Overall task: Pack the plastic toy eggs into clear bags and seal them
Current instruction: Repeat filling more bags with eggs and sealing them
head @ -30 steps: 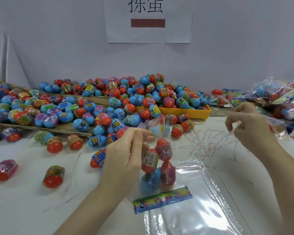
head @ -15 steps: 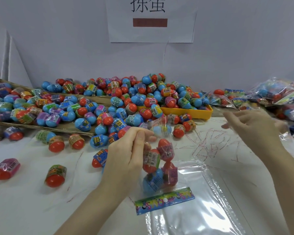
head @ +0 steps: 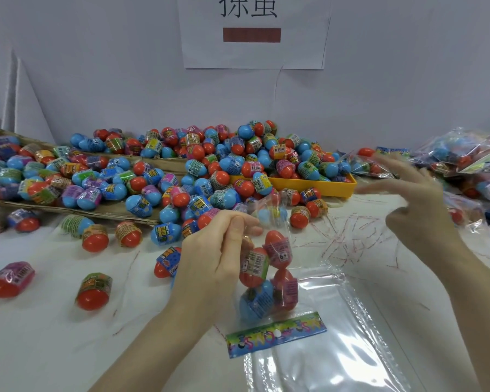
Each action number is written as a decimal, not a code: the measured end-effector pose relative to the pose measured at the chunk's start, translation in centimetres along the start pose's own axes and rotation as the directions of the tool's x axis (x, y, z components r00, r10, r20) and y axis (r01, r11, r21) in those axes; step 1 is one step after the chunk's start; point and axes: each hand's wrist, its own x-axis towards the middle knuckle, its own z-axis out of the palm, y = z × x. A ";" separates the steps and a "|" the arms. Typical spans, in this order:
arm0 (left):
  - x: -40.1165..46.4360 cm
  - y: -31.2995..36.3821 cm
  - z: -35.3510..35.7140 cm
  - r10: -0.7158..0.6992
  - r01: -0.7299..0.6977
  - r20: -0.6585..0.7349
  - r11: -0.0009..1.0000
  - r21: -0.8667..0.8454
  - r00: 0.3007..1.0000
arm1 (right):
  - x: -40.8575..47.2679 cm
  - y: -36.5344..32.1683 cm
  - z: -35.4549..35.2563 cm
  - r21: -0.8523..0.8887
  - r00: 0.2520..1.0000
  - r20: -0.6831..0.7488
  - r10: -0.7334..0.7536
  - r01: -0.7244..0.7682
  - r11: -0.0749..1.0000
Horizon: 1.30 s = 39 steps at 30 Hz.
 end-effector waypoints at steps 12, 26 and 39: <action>0.0 0.1 0.0 -0.003 0.003 0.003 1.000 -0.004 1.000 | -0.3 -1.5 0.3 0.150 0.978 -0.129 0.161 -0.141 0.979; 0.0 -0.1 -0.1 -0.031 0.031 0.011 0.999 -0.035 0.999 | -0.8 -1.1 -0.2 0.663 0.940 0.342 0.017 -0.254 0.704; 0.3 0.4 0.0 -0.146 0.141 -0.014 0.974 -0.176 0.989 | 0.5 -2.3 1.6 0.725 0.968 0.118 0.222 -0.236 0.646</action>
